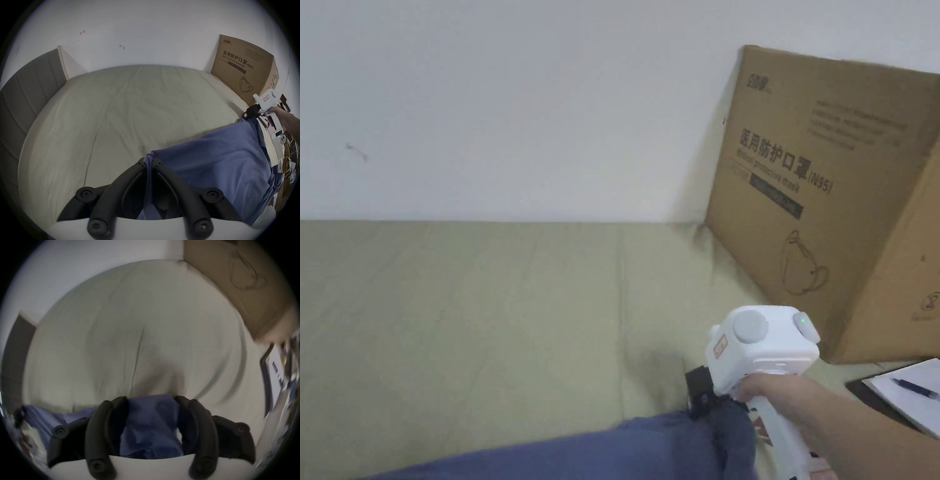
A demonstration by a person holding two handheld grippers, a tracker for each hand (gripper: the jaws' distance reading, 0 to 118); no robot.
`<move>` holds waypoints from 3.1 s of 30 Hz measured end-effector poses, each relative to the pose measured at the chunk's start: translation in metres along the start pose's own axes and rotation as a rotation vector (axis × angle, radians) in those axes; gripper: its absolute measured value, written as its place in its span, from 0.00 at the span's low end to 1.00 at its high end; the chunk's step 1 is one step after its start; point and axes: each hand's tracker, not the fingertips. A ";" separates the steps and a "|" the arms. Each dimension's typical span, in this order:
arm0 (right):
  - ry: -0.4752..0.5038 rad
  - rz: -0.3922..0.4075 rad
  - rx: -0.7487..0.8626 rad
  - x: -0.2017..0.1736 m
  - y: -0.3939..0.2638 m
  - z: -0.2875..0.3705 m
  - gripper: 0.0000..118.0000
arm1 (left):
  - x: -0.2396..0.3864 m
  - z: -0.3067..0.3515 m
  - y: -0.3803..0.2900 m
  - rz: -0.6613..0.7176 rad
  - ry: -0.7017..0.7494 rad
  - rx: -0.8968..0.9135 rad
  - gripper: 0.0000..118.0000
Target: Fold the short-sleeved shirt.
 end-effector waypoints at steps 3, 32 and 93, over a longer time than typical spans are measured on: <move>0.067 -0.021 0.073 0.006 -0.013 0.029 0.03 | -0.007 -0.003 -0.006 0.026 -0.003 -0.025 0.03; 0.181 0.025 0.856 0.037 -0.159 0.547 0.03 | 0.046 0.415 0.138 0.008 -0.009 0.443 0.03; 0.113 0.109 0.264 0.034 -0.432 0.174 0.03 | 0.033 0.195 -0.213 0.014 -0.034 -0.051 0.03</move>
